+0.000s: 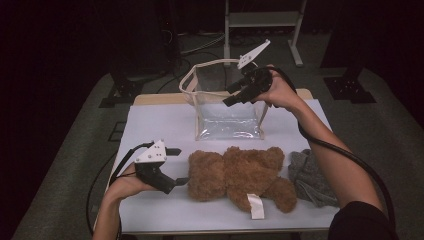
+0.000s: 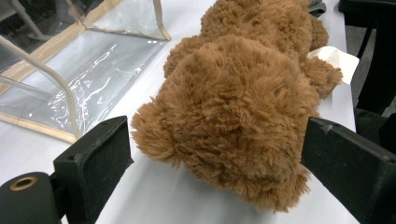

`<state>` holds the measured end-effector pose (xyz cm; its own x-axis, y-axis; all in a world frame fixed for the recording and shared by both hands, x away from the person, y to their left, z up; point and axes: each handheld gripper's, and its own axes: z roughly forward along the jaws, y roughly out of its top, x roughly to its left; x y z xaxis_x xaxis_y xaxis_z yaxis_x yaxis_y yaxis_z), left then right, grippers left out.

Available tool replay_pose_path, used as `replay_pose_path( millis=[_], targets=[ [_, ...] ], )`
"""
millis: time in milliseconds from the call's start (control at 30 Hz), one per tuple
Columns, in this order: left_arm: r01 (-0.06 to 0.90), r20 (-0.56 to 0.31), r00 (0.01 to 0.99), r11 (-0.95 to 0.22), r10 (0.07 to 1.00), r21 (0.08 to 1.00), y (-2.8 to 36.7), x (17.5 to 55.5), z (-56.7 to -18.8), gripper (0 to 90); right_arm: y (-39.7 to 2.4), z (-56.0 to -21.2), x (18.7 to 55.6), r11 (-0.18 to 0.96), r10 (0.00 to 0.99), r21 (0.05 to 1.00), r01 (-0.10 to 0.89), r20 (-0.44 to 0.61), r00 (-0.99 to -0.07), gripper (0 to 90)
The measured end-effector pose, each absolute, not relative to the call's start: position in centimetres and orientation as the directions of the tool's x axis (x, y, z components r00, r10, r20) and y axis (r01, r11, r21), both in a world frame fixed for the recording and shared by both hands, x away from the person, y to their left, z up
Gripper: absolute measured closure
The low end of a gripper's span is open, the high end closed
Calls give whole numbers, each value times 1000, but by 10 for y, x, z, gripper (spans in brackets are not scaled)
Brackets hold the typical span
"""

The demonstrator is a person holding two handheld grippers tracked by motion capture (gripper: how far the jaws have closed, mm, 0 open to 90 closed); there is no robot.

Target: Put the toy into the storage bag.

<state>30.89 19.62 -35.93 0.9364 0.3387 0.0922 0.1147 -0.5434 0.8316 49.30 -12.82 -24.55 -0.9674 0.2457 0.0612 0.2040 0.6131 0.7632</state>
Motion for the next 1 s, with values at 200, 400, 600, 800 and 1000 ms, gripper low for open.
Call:
replay_pose_path(
  millis=[200,400,600,800,1000],
  targets=[
    [119,88,937,-547,338,829,197,309,-361,77,-126,-254,512,620,272,749,233,73,-959,397],
    [116,90,936,-538,342,835,200,309,-359,77,-127,-266,523,632,309,725,273,87,-947,435],
    [113,92,936,-537,341,836,199,308,-359,77,-127,-272,526,646,328,703,299,98,-940,558],
    [110,94,936,-535,340,837,200,307,-358,77,-126,-277,524,668,337,673,317,105,-935,731],
    [110,93,937,-537,337,837,200,307,-358,77,-125,-278,520,679,359,656,331,96,-928,859]
  ],
)
